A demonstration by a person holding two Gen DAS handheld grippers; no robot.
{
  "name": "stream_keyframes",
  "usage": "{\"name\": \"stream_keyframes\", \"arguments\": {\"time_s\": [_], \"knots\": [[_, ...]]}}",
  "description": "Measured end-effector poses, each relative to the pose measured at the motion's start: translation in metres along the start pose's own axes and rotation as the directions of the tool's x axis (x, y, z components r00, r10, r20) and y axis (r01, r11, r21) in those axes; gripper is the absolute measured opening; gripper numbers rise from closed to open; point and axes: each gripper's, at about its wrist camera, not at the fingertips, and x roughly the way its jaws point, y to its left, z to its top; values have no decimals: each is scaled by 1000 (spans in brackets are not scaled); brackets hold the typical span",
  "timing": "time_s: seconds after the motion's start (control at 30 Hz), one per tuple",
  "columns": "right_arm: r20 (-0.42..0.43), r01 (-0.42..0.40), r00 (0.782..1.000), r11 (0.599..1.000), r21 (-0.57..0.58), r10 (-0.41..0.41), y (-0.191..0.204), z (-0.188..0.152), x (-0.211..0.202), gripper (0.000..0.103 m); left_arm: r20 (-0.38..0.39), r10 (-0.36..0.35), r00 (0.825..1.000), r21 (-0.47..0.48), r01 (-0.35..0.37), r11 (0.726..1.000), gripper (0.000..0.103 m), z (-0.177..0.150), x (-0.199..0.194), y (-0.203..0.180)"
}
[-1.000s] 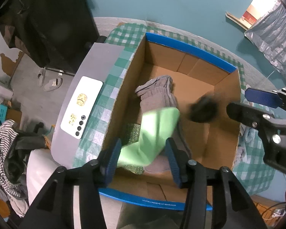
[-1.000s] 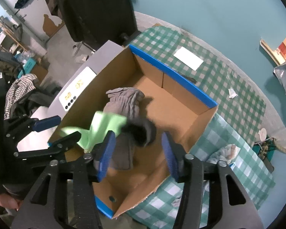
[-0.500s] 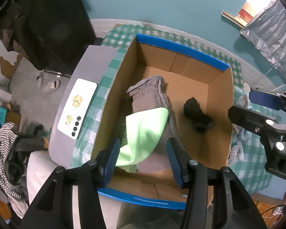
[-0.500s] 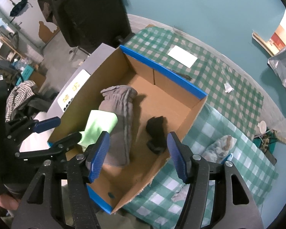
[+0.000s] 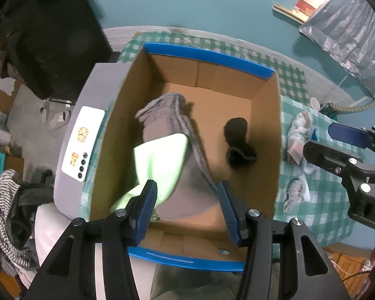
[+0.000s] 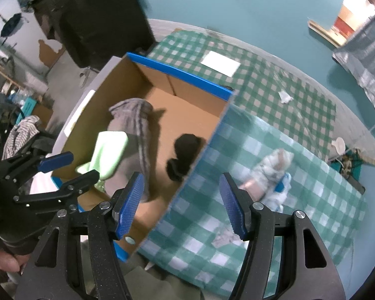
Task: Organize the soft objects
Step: 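Move both grippers back over the table toward the grey sock and white tube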
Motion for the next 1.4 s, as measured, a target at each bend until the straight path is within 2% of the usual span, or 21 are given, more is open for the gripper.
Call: {"name": "stream_keyframes", "arguments": {"time_s": [0.73, 1.1, 1.4], "knots": [[-18, 53, 999, 977, 205, -50, -98, -61, -16, 63, -14, -57, 998, 190, 59, 980, 52, -4, 2, -102], [-33, 59, 998, 968, 244, -53, -129, -83, -10, 63, -45, -60, 997, 260, 70, 963, 52, -10, 17, -141], [-96, 67, 994, 969, 237, -45, -145, -102, 18, 63, -79, -58, 995, 301, 79, 950, 53, -16, 35, -165]]}}
